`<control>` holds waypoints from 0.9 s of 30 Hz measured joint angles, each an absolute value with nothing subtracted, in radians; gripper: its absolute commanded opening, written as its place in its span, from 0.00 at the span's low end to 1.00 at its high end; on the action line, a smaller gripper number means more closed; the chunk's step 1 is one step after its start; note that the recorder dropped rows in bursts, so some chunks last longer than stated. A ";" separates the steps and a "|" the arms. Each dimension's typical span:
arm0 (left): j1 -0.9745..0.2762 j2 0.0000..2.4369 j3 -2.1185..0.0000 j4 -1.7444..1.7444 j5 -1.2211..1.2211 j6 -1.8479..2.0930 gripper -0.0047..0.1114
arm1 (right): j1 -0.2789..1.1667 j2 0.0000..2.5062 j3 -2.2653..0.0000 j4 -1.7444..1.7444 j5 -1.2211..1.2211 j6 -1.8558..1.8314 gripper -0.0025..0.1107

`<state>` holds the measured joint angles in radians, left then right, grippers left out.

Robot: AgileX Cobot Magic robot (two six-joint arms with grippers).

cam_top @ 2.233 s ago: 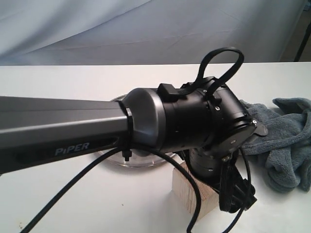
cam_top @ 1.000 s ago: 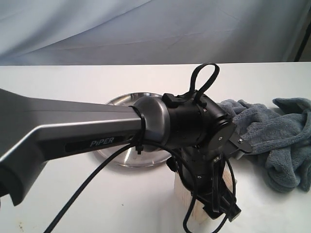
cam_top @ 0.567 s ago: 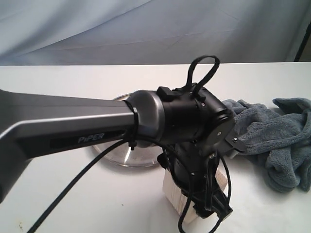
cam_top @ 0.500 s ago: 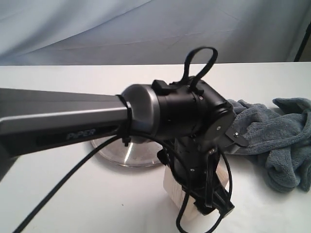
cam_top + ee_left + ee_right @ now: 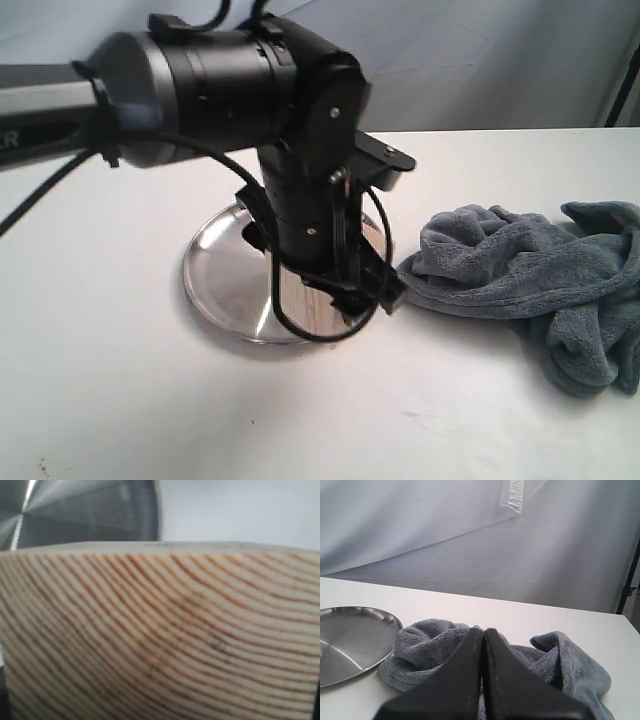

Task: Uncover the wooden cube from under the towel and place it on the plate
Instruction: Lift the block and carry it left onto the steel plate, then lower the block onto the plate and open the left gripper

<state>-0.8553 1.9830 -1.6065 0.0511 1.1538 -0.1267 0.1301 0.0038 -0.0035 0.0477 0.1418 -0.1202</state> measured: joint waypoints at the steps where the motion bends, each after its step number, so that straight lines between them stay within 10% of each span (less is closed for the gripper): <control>1: -0.834 1.978 -1.606 0.051 1.154 -0.129 0.04 | 0.130 0.004 -0.003 0.048 0.142 -0.120 0.02; 27: -0.539 2.040 -1.606 -0.023 1.008 -0.051 0.04 | 0.130 0.004 -0.003 0.048 0.142 -0.120 0.02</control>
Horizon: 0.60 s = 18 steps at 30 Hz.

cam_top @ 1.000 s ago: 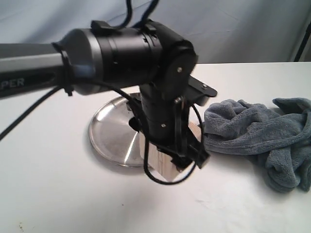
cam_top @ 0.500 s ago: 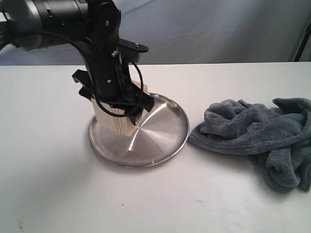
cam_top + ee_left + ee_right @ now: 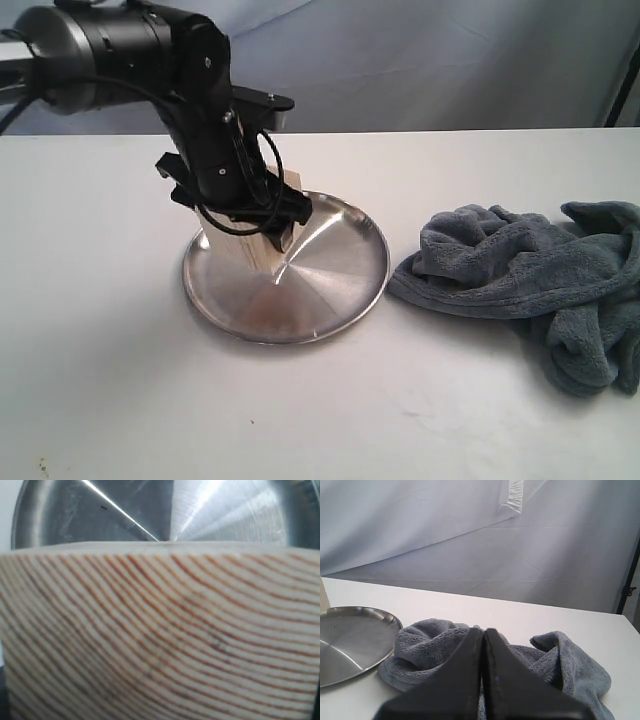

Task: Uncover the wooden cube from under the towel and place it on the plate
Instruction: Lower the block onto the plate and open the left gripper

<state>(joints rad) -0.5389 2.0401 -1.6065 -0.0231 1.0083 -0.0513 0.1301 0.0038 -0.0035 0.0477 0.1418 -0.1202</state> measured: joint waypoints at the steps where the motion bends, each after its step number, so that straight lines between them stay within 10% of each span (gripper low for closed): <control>1: -0.539 2.058 -1.606 -0.023 1.006 -0.050 0.04 | 0.130 0.004 -0.003 0.048 0.142 -0.120 0.02; 18: -0.539 2.246 -1.691 0.015 0.959 -0.021 0.08 | 0.130 0.004 -0.003 0.048 0.142 -0.120 0.02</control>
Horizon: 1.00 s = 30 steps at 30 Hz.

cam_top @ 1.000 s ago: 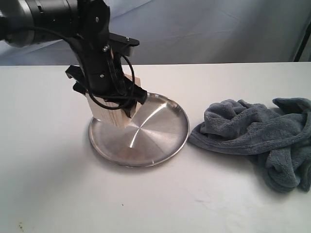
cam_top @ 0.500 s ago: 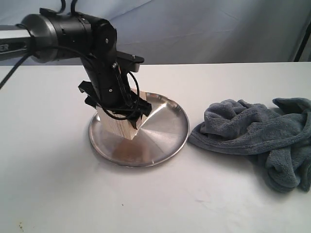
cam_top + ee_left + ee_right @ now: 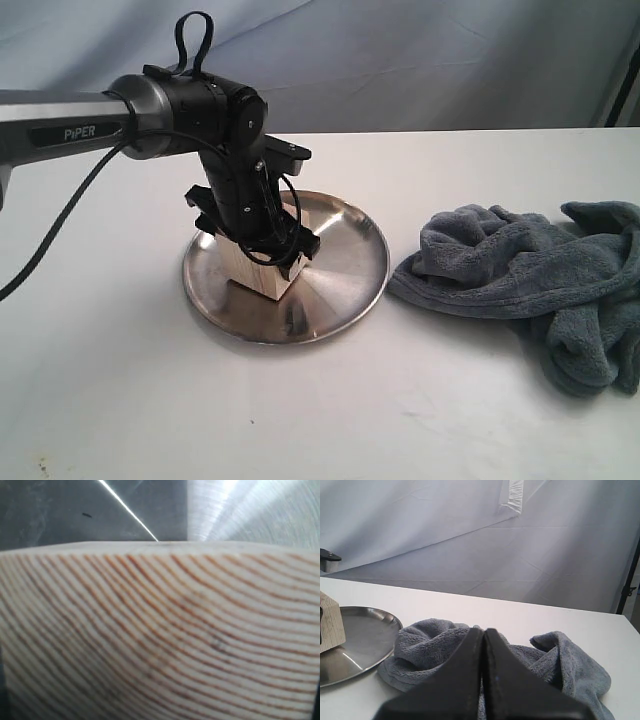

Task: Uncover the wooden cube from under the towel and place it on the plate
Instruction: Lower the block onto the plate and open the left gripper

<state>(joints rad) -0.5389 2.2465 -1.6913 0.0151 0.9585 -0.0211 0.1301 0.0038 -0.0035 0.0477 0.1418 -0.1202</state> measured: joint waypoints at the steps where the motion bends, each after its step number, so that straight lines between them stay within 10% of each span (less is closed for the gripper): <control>1: -0.539 2.246 -1.691 0.015 0.959 -0.019 0.13 | 0.130 0.004 -0.003 0.048 0.142 -0.120 0.02; 12: -0.539 2.248 -1.691 0.033 0.959 -0.015 0.82 | 0.130 0.004 -0.003 0.048 0.142 -0.120 0.02; 30: -0.539 2.168 -1.697 0.037 0.962 -0.015 0.84 | 0.130 0.004 -0.003 0.048 0.142 -0.120 0.02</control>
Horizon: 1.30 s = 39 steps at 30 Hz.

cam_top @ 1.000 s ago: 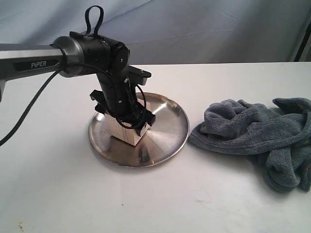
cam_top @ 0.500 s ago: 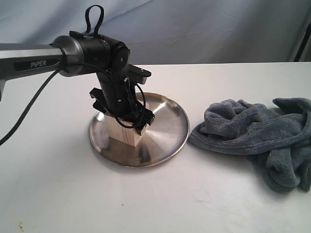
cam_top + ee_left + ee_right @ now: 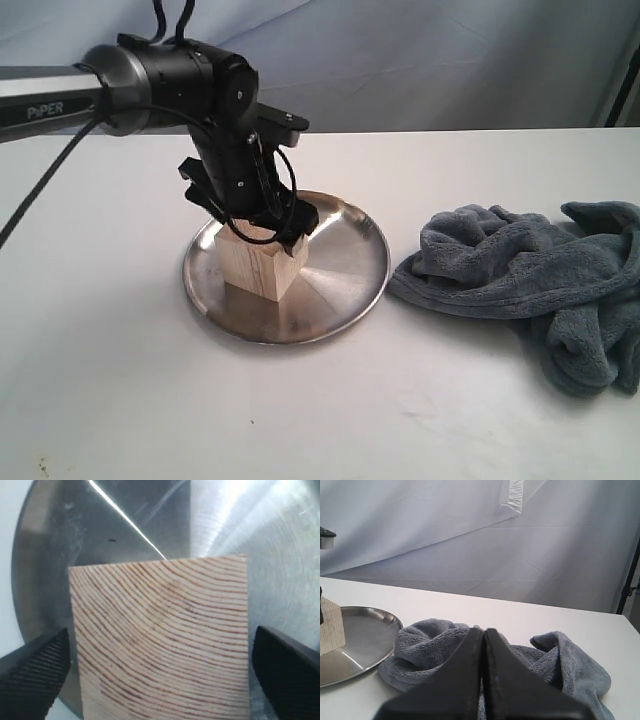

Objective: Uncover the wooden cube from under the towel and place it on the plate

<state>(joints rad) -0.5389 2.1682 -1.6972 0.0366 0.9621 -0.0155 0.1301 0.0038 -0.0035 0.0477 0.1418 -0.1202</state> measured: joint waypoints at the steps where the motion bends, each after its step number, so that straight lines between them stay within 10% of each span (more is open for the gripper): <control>1: -0.539 2.155 -1.697 0.037 0.962 -0.015 0.84 | 0.130 0.004 -0.003 0.048 0.142 -0.120 0.02; 8: -0.539 2.081 -1.697 0.037 0.963 -0.015 0.73 | 0.130 0.004 -0.003 0.048 0.142 -0.120 0.02; 17: -0.539 2.009 -1.697 0.045 0.955 -0.015 0.04 | 0.130 0.004 -0.003 0.048 0.142 -0.120 0.02; 39: -0.270 1.843 -1.527 0.086 1.128 -0.158 0.04 | 0.130 0.004 -0.003 0.048 0.142 -0.120 0.02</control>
<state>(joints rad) -0.2695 1.8431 -1.5271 0.0862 1.1285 -0.1576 0.1301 0.0038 -0.0035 0.0477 0.1418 -0.1202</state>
